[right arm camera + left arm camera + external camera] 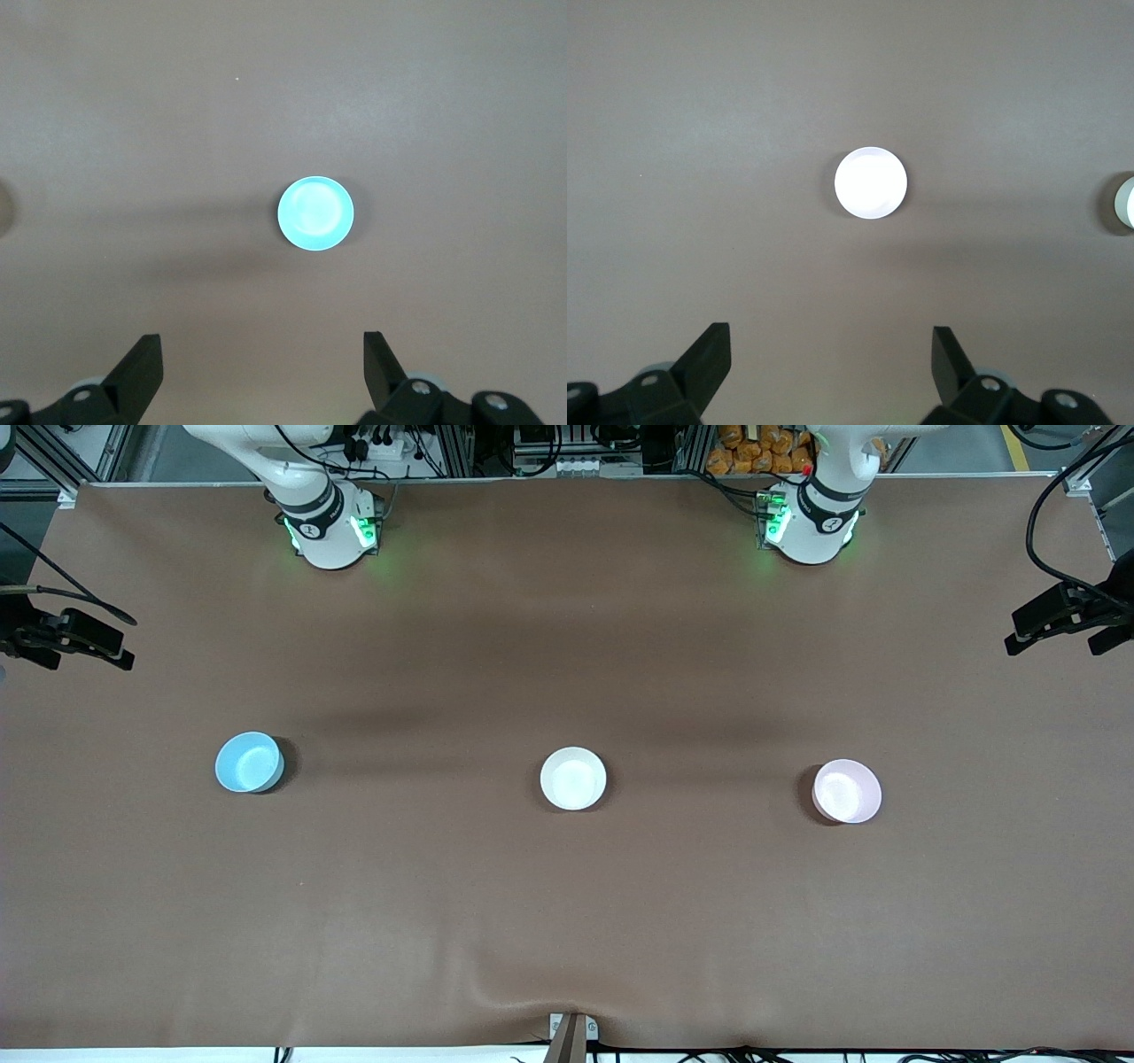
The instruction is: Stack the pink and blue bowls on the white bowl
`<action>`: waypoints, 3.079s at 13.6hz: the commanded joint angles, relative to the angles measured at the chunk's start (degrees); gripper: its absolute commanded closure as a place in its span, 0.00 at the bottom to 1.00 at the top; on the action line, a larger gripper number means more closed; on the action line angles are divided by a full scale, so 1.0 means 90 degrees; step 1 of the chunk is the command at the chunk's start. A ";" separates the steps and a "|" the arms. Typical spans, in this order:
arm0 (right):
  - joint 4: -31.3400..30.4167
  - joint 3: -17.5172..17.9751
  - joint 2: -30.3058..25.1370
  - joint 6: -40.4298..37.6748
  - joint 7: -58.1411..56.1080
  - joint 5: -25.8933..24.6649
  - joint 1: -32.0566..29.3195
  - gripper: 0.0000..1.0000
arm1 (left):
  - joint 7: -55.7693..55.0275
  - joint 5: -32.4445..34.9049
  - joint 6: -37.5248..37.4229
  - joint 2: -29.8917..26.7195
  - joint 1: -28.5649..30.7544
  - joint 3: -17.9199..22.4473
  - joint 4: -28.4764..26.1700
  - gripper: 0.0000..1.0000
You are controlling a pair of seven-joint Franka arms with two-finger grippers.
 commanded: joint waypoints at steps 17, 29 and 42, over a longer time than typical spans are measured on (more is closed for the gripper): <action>-0.0014 0.0040 0.0537 0.0504 0.0014 -0.0063 -0.0254 0.00 | 0.0516 -0.0064 0.0086 0.0814 0.0324 0.0172 0.0092 0.00; -0.1458 0.0040 0.0801 0.2192 -0.0249 -0.0063 -0.0419 0.00 | 0.1727 -0.0172 0.2136 0.3265 0.0335 0.0133 0.0014 0.00; -0.1821 0.0040 0.0918 0.2741 -0.0523 -0.0073 -0.0615 0.00 | 0.2049 -0.0416 0.3446 0.4038 0.0316 0.0006 -0.0855 0.11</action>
